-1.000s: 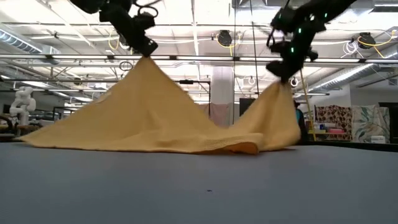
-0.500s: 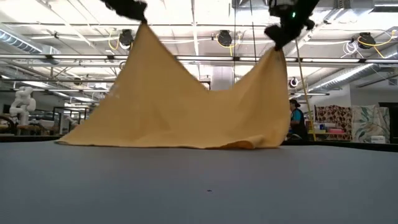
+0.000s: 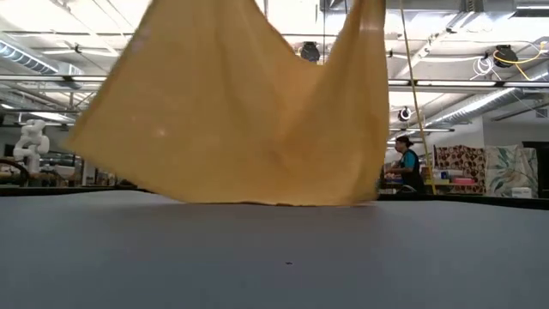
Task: Roll towel into tight, uniform cylinder
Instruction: Fold the orange microfiber cloth
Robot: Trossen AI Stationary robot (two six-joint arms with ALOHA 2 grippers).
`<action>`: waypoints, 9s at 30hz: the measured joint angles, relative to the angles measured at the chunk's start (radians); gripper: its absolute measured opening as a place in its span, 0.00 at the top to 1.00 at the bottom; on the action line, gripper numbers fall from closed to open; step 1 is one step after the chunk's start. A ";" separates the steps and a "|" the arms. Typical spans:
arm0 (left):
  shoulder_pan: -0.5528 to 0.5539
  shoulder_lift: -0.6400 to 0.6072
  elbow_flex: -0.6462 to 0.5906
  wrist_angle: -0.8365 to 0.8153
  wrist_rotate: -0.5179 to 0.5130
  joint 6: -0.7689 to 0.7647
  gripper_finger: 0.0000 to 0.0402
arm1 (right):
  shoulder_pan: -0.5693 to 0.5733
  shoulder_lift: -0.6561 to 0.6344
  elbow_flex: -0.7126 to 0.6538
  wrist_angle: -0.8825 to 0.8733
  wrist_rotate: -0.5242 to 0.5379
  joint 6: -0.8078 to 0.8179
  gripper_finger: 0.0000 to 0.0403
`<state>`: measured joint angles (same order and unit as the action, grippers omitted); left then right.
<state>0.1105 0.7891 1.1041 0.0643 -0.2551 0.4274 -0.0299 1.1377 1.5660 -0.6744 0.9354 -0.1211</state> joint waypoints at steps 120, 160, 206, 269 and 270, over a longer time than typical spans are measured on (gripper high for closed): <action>-0.167 0.176 0.235 -0.617 0.159 -0.678 1.00 | -0.137 0.047 0.121 -0.501 -0.938 0.838 1.00; -0.087 0.290 0.347 -1.238 -0.503 -0.560 1.00 | -0.174 0.060 -0.146 -0.717 -0.436 0.658 1.00; 0.489 0.344 0.145 -1.341 0.277 -0.239 1.00 | -0.365 0.084 -0.160 -0.787 -0.775 0.475 1.00; 0.214 0.253 -0.027 -1.609 0.583 -0.499 1.00 | 0.095 0.018 -0.638 -0.756 -1.043 0.678 1.00; 0.207 0.253 -0.046 -1.608 0.537 -0.501 1.00 | 0.102 0.018 -0.646 -0.747 -1.043 0.681 1.00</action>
<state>0.3176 1.0420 1.0582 -1.5442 0.2816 -0.0734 0.0725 1.1561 0.9196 -1.4216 -0.1074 0.5601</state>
